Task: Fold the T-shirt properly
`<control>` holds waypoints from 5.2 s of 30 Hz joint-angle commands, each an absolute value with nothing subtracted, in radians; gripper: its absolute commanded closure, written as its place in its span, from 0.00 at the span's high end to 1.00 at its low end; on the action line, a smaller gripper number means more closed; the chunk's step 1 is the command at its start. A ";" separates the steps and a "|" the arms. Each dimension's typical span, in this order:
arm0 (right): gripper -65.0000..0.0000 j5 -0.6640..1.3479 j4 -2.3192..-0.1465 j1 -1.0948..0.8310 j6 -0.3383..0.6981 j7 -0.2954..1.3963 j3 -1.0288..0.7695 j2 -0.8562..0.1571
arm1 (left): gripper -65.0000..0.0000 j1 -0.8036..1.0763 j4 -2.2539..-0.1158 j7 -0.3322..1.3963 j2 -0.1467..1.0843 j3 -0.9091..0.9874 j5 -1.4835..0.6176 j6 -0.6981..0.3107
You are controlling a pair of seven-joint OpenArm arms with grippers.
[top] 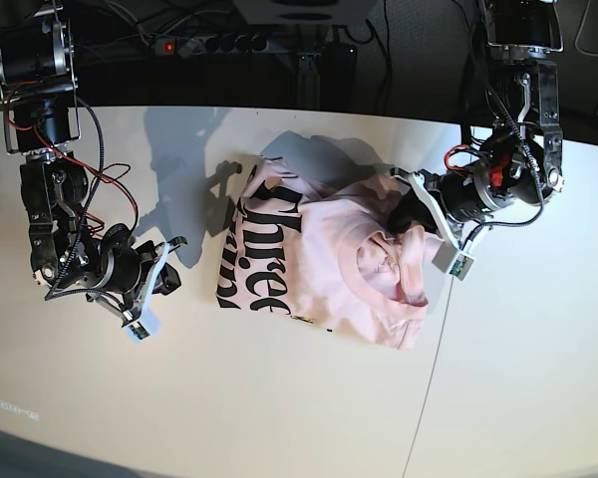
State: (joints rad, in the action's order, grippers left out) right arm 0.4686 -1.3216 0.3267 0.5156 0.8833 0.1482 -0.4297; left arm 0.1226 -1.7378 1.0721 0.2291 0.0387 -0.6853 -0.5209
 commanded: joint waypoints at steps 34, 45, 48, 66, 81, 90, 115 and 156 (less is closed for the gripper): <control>0.00 0.487 -1.322 0.351 0.497 0.863 0.141 -0.442 | 0.54 -0.037 -1.795 0.962 0.435 0.065 -0.505 -0.434; 0.00 0.520 -1.319 0.351 0.497 0.860 0.141 -0.423 | 0.05 -0.030 -1.978 0.989 0.382 0.090 -0.809 -0.647; 0.00 0.520 -1.318 0.352 0.498 0.836 0.141 -0.410 | 0.05 -0.030 -1.977 1.026 0.339 0.051 -0.853 -0.675; 0.00 0.247 -1.046 0.578 0.498 0.671 0.147 -0.203 | 0.05 0.237 -1.829 0.963 0.308 0.010 -0.675 -0.677; 0.00 0.329 -0.924 0.614 0.498 0.772 0.396 -0.194 | 0.05 0.196 -1.668 0.882 0.315 0.104 -0.601 -0.678; 0.00 0.477 -1.063 0.489 0.505 0.817 0.396 -0.314 | 0.05 0.102 -1.528 0.846 0.338 0.106 -0.601 -0.678; 0.00 0.496 -1.714 -0.197 0.505 0.868 0.245 -0.418 | 0.05 -0.161 -1.442 0.781 0.337 -0.227 -0.500 -0.677; 0.00 0.596 -1.769 -0.341 0.505 0.850 -0.392 -0.531 | 0.05 -0.007 -1.572 1.180 0.587 0.420 -1.057 -0.698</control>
